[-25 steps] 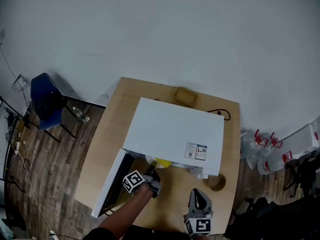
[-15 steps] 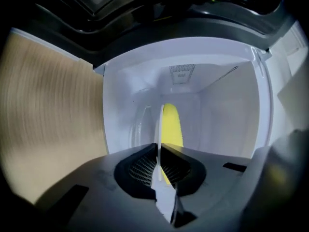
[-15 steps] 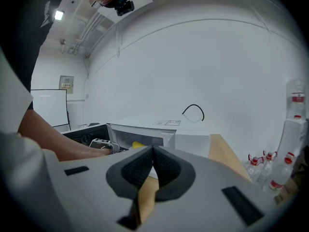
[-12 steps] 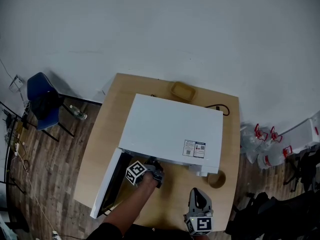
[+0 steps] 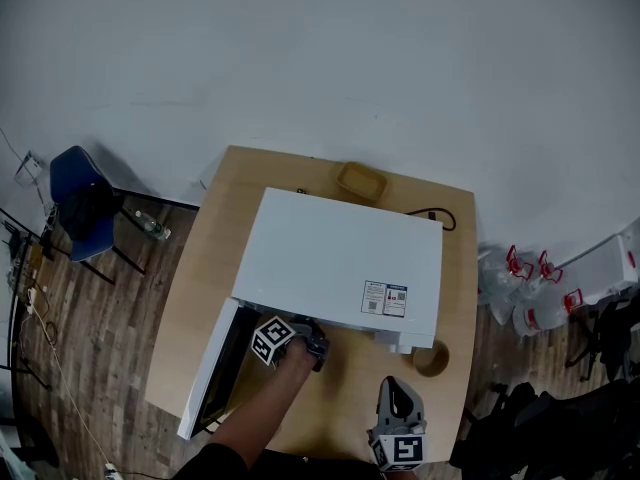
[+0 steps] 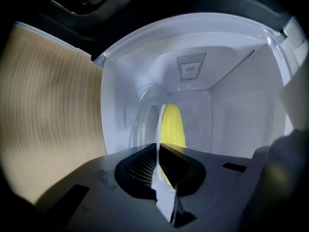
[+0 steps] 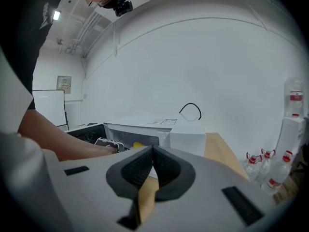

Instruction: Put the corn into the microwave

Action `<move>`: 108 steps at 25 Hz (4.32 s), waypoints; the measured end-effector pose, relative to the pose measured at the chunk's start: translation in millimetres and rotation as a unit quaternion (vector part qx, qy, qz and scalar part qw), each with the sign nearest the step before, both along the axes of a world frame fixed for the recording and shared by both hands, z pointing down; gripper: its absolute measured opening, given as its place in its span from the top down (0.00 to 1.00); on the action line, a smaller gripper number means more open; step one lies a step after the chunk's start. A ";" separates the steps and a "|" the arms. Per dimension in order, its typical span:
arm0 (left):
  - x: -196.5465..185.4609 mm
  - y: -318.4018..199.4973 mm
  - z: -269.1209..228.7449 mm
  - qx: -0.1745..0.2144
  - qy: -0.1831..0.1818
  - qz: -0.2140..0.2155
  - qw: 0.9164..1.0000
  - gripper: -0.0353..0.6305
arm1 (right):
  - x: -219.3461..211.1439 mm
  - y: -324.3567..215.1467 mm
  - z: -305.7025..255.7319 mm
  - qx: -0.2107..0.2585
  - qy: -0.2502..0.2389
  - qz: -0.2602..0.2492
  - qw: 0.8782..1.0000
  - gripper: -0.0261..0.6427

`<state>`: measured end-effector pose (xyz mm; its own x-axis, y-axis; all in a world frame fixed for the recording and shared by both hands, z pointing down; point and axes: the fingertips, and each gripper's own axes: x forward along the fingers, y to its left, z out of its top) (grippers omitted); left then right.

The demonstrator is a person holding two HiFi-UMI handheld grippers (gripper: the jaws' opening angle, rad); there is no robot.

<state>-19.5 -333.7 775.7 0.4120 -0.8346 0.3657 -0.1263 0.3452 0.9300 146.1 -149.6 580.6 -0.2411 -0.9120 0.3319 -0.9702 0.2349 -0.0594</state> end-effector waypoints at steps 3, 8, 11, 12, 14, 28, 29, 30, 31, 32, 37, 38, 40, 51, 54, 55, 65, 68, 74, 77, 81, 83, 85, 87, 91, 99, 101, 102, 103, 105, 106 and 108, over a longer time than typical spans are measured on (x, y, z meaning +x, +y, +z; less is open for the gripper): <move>1.5 -4.8 -0.1 -0.012 -0.026 0.012 1.000 0.92 | 0.5 0.4 1.2 -0.010 0.000 0.006 1.000 0.87; 2.6 -7.6 -1.4 -0.019 -0.067 0.016 0.997 0.92 | 7.5 -0.4 2.1 -0.020 -0.014 0.021 0.999 0.87; 4.0 -10.5 -8.3 0.020 -0.141 0.045 0.989 0.92 | 10.3 -0.3 -1.2 -0.017 -0.013 0.024 0.999 0.87; 3.9 -10.9 -9.9 0.030 -0.162 0.050 0.985 0.92 | 10.8 0.6 -1.3 -0.017 -0.013 0.023 1.000 0.87; 3.2 -11.1 -10.8 0.035 -0.188 0.055 0.980 0.91 | 11.7 2.1 -1.0 -0.016 -0.012 0.023 1.000 0.87; 6.4 -11.4 -21.2 0.019 -0.193 0.069 0.979 0.58 | 9.0 4.3 -11.2 -0.001 -0.004 0.023 1.000 0.87; 5.7 -12.3 -21.5 0.024 -0.206 0.072 0.976 0.56 | 8.0 4.0 -12.3 0.000 -0.006 0.024 1.000 0.87; 4.8 -13.0 -21.9 0.032 -0.222 0.076 0.972 0.56 | 6.6 4.2 -12.7 0.003 -0.008 0.023 1.000 0.87; 4.1 -13.5 -22.5 0.042 -0.240 0.083 0.966 0.56 | 4.8 4.5 -13.4 0.006 -0.011 0.020 1.000 0.87; 3.4 -14.0 -23.0 0.053 -0.259 0.091 0.960 0.56 | 3.2 4.9 -14.0 0.009 -0.012 0.017 1.000 0.87; 1.9 -16.2 -22.1 0.080 -0.347 0.126 0.926 0.52 | 5.5 8.7 -6.0 -0.004 -0.007 0.016 1.000 0.87; 2.0 -16.1 -21.3 0.085 -0.365 0.132 0.918 0.52 | 5.1 8.5 -5.9 -0.005 -0.007 0.014 1.000 0.87; 1.3 -15.2 -19.5 0.098 -0.394 0.140 0.903 0.51 | 4.3 9.2 -5.5 -0.005 -0.008 0.011 1.000 0.87; -0.9 -11.4 -15.0 0.126 -0.481 0.174 0.850 0.45 | 5.3 4.7 -9.4 -0.002 -0.016 0.015 1.000 0.87; 0.8 -9.6 -12.7 0.128 -0.499 0.193 0.835 0.45 | 3.9 6.2 -8.4 0.001 -0.019 0.009 1.000 0.87; 2.0 -8.1 -11.6 0.129 -0.510 0.204 0.825 0.45 | 3.9 6.9 -8.2 0.002 -0.019 0.008 1.000 0.87; 1.0 -0.5 -10.9 0.125 -0.520 0.214 0.817 0.44 | 7.7 9.8 -11.8 0.001 -0.021 0.015 1.000 0.87; -0.2 5.2 -16.3 0.127 -0.516 0.210 0.821 0.44 | 6.7 10.6 -14.9 0.009 -0.024 0.011 1.000 0.87; 0.0 34.7 -36.2 0.138 -0.498 0.213 0.829 0.44 | 8.1 19.1 -19.6 0.020 -0.026 0.012 0.999 0.87; -3.5 62.8 -50.9 0.155 -0.498 0.222 0.824 0.44 | 4.0 28.4 -24.8 0.022 -0.024 0.014 0.999 0.87; -6.3 105.4 -81.5 0.195 -0.497 0.235 0.813 0.44 | -4.1 45.3 -30.8 0.030 -0.018 0.013 0.999 0.87; -4.4 130.7 -94.9 0.207 -0.493 0.249 0.807 0.44 | -6.7 56.4 -33.4 0.033 -0.018 0.015 0.999 0.87; -7.2 156.7 -104.3 0.202 -0.495 0.267 0.802 0.44 | -12.0 66.8 -36.9 0.037 -0.019 0.012 0.999 0.87; -13.7 182.0 -117.9 0.201 -0.490 0.276 0.802 0.44 | -18.8 78.3 -40.1 0.038 -0.018 0.010 0.999 0.87; -33.4 236.3 -158.1 0.230 -0.474 0.254 0.811 0.47 | -35.1 111.4 -46.3 0.038 -0.012 0.005 0.999 0.87; -53.9 313.0 -211.1 0.282 -0.457 0.244 0.808 0.89 | -69.4 164.9 -66.3 0.042 0.010 0.010 0.999 0.87; -48.6 329.9 -225.1 0.309 -0.448 0.247 0.802 0.91 | -72.8 177.4 -71.6 0.044 0.012 0.007 0.999 0.87; -46.0 336.2 -232.9 0.323 -0.453 0.248 0.793 0.91 | -73.8 182.1 -73.7 0.044 0.011 0.003 0.999 0.87; -43.8 341.5 -241.0 0.336 -0.461 0.246 0.784 0.91 | -74.8 186.1 -75.5 0.043 0.011 -0.001 0.999 0.87; -39.7 350.0 -255.8 0.356 -0.474 0.243 0.768 0.91 | -76.7 192.9 -79.3 0.045 0.010 -0.009 0.999 0.87; -37.6 352.8 -262.1 0.362 -0.478 0.242 0.763 0.91 | -76.8 195.8 -82.0 0.048 0.011 -0.012 0.999 0.87; -32.9 355.4 -272.7 0.370 -0.489 0.240 0.753 0.91 | -73.9 199.7 -89.0 0.056 0.012 -0.013 0.998 0.87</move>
